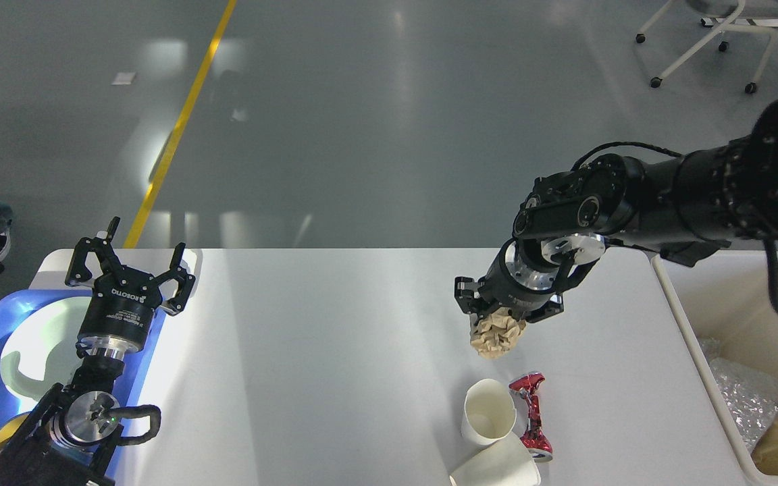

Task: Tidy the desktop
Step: 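Lift the paper ball and carry it toward the white bin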

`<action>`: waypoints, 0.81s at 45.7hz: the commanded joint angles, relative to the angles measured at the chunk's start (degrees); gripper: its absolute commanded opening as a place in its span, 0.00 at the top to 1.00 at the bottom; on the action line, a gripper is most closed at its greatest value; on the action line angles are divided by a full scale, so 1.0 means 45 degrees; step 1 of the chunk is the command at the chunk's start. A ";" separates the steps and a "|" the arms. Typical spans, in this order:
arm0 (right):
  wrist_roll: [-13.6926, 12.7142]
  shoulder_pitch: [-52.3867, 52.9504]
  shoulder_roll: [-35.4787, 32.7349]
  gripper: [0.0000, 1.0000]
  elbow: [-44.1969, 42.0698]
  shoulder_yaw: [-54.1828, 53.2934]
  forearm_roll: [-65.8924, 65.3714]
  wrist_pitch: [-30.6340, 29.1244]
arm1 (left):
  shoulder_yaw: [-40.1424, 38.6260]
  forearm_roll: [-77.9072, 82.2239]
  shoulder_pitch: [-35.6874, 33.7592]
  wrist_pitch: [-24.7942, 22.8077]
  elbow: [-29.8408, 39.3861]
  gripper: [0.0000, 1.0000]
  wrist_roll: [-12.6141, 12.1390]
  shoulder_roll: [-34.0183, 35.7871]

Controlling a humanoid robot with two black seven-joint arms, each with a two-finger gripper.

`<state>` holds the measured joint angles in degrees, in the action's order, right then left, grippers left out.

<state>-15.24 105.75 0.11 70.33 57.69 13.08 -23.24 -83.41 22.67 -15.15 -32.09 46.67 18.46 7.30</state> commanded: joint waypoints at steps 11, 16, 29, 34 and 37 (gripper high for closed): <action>0.2506 0.5619 -0.1353 1.00 0.4253 0.2177 -0.2046 -0.2041 | 0.0000 0.0002 0.0007 0.0002 -0.0001 0.03 0.0000 -0.0001; 0.2840 0.6577 -0.1489 1.00 0.5015 0.3057 -0.2242 -0.2354 | 0.0000 0.0002 0.0007 0.0002 -0.0001 0.03 0.0000 -0.0001; 0.2762 0.6774 -0.2348 1.00 0.5993 0.3195 -0.2242 -0.2159 | 0.0000 0.0002 0.0007 0.0002 -0.0001 0.03 0.0000 0.0019; 0.2762 0.6773 -0.2797 1.00 0.5914 0.3311 -0.2261 -0.2159 | 0.0000 0.0002 0.0007 0.0002 -0.0001 0.03 0.0000 -0.0001; 0.2762 0.6773 -0.3071 1.00 0.5875 0.3662 -0.2281 -0.2140 | 0.0000 0.0002 0.0007 0.0021 -0.0001 0.03 0.0000 -0.0001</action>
<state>-2.81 136.28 -11.77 97.10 72.40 2.94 -32.99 -83.41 22.67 -15.11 -32.09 46.67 18.46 7.33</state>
